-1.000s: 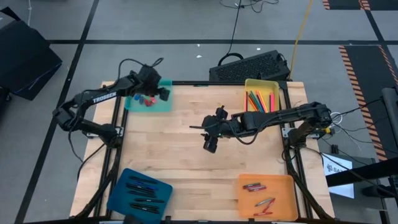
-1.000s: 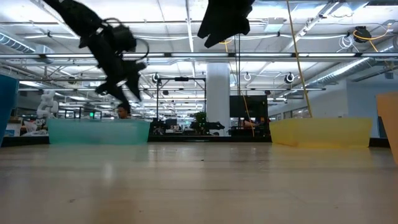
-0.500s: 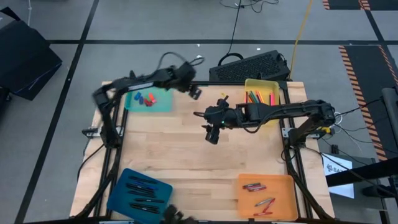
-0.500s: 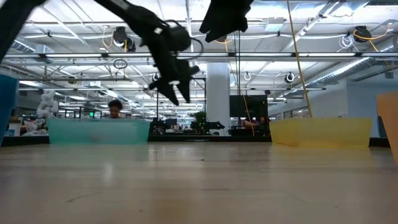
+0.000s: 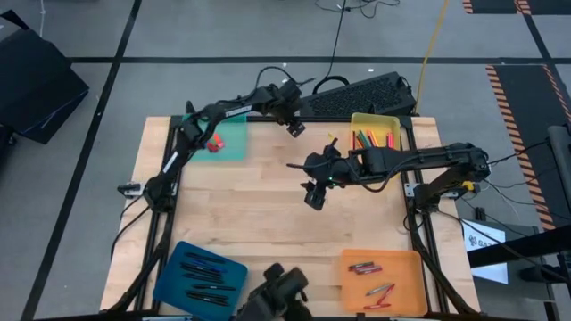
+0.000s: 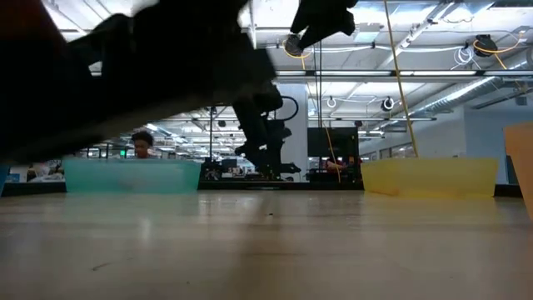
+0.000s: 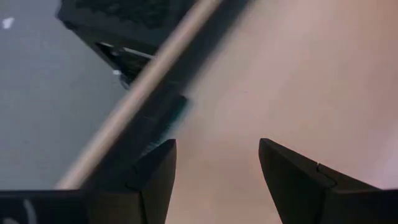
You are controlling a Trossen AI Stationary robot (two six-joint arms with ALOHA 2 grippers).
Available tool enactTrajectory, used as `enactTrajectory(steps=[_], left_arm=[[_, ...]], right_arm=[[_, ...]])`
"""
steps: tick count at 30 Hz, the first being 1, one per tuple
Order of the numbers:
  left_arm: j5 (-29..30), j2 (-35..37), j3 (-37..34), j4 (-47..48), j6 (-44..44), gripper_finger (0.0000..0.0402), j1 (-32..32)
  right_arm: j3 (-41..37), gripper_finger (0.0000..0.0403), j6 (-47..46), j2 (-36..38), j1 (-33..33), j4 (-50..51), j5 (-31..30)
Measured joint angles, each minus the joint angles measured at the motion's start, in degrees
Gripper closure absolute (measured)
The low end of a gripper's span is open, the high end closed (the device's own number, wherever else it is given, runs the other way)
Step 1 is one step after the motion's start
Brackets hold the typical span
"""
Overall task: Sort crayons/erasers/pens/pencils in bins
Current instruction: Put the green crayon into the orange bin
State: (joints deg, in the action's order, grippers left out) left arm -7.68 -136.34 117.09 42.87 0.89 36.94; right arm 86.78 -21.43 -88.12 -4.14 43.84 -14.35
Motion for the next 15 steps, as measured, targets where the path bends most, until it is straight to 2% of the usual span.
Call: enactTrajectory(steps=[2, 7, 15], left_arm=[[-0.2, -1.5, 1.3, -0.1, -1.2, 0.0172, 1.4], [-8.9, -3.1, 1.4, -1.6, -0.9, 0.0172, 4.9], [-10.7, -3.2, 0.7, -1.7, 1.1, 0.0172, 5.9]], right_arm=[[0.0, 0.0202, -0.4, -0.2, -0.3, 1.0, 1.7], [0.0, 0.0202, -0.4, -0.1, -0.1, 1.8, 3.9], [0.0, 0.0202, 2.8, -0.1, 2.4, 1.9, 4.1]])
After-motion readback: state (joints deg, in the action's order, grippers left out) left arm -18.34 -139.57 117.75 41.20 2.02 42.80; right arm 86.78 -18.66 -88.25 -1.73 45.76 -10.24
